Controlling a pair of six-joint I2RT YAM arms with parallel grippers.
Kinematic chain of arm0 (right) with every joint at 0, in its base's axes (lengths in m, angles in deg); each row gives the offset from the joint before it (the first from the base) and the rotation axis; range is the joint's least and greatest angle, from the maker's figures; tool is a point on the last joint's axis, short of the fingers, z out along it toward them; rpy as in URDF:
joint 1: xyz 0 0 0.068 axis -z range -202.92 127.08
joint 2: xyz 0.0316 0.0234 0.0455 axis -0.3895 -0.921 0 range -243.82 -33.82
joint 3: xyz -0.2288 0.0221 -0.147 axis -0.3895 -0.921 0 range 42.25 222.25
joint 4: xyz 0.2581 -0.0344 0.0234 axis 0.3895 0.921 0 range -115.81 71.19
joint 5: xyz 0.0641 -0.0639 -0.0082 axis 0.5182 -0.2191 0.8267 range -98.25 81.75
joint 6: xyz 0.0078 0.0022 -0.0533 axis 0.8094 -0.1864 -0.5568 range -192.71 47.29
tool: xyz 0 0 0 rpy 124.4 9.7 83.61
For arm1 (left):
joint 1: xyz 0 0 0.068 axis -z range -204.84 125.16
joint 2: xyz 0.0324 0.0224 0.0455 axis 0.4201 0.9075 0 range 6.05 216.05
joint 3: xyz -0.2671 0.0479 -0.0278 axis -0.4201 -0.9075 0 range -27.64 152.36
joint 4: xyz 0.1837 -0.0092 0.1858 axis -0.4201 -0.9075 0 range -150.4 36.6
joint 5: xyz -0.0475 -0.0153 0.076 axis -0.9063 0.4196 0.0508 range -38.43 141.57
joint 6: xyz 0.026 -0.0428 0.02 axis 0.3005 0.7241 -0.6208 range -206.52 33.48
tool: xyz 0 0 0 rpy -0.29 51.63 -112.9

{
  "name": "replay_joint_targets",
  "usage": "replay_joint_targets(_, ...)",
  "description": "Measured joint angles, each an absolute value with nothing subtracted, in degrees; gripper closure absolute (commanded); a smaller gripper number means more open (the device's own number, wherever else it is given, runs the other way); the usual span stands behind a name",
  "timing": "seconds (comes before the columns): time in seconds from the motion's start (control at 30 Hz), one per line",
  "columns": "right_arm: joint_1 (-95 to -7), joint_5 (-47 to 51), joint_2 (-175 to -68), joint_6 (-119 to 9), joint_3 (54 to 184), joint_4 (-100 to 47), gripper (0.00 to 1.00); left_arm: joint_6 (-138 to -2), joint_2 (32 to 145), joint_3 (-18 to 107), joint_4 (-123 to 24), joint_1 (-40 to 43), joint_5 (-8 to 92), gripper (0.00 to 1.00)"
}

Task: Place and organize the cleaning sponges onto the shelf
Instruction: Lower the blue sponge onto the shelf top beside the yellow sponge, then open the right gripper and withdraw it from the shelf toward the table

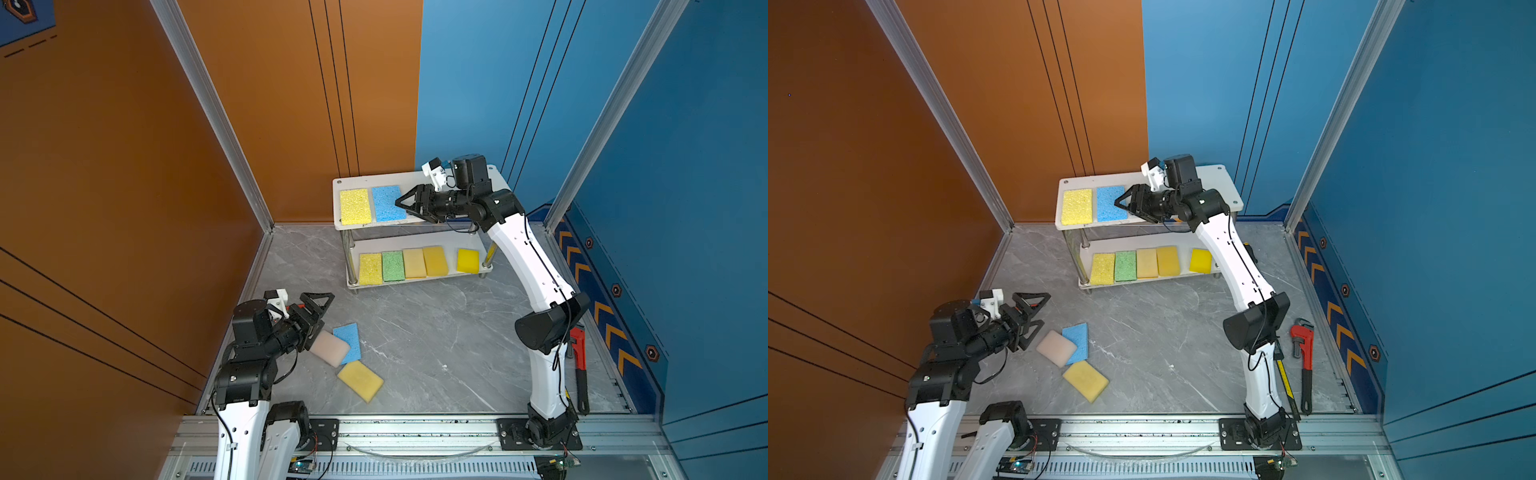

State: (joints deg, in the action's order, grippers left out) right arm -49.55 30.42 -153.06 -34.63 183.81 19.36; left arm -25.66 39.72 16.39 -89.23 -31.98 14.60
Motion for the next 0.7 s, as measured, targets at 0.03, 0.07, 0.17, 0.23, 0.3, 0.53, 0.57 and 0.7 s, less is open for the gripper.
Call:
replay_joint_targets(0.03, -49.55, 30.29, -153.04, -34.85, 183.81, 19.66, 0.40, -25.66, 39.67, 16.39, -89.23, -31.98, 14.60, 0.01)
replay_joint_targets(0.07, -49.55, 30.20, -153.02, -35.06, 183.81, 19.88, 0.40, -25.66, 39.63, 16.39, -89.23, -31.98, 14.60, 0.00)
replay_joint_targets(0.17, -49.60, 30.01, -153.02, -35.46, 183.81, 20.17, 0.40, -25.66, 39.56, 16.39, -89.23, -32.02, 14.60, 0.01)
replay_joint_targets(0.23, -49.66, 29.94, -153.02, -35.50, 183.81, 20.12, 0.40, -25.66, 39.59, 16.39, -89.23, -32.02, 14.60, 0.01)
replay_joint_targets(0.3, -49.77, 29.66, -153.02, -35.79, 183.83, 20.17, 0.40, -25.66, 39.59, 16.39, -89.23, -32.02, 14.60, 0.00)
replay_joint_targets(0.53, -49.99, 28.32, -152.43, -36.94, 184.29, 20.89, 0.39, -25.66, 39.50, 16.39, -89.23, -32.02, 14.60, 0.01)
replay_joint_targets(0.57, -49.99, 28.00, -152.06, -37.07, 184.27, 21.17, 0.39, -25.63, 39.43, 16.34, -89.23, -32.02, 14.60, 0.01)
replay_joint_targets(0.7, -50.01, 26.84, -147.82, -38.54, 181.62, 21.48, 0.38, -25.57, 38.45, 15.95, -89.23, -32.02, 14.60, 0.01)
